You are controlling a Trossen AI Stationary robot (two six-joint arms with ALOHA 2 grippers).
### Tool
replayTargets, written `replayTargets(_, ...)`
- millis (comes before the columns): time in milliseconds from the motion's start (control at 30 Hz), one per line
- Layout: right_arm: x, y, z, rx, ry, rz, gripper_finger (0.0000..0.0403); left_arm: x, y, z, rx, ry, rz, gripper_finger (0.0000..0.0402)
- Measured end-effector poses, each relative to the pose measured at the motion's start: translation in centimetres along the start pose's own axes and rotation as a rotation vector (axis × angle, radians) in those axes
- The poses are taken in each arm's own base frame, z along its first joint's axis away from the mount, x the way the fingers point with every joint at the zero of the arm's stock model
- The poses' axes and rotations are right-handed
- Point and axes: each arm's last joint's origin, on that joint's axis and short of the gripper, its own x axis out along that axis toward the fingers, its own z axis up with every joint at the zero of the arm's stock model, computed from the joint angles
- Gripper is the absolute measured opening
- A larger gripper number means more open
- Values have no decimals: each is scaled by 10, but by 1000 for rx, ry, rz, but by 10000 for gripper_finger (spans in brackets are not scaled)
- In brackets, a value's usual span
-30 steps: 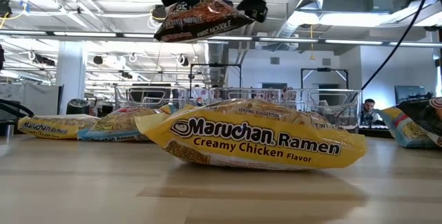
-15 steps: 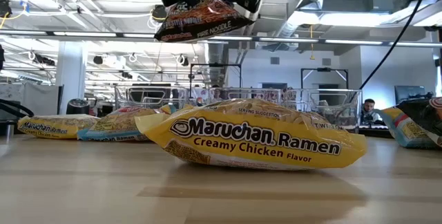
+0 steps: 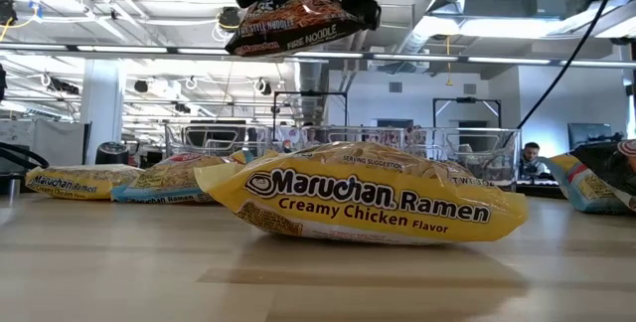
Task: Sort Maruchan noodles
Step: Put the black noodle pack into the right transparent bin
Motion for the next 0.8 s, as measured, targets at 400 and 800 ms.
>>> replayTargets(400,9,3,-1,23,-19,39,224,0,0,0,4,0,0,0)
replayTargets(800,27,17,0,-157,-84,19,224,0,0,1,12,-6,-2,0)
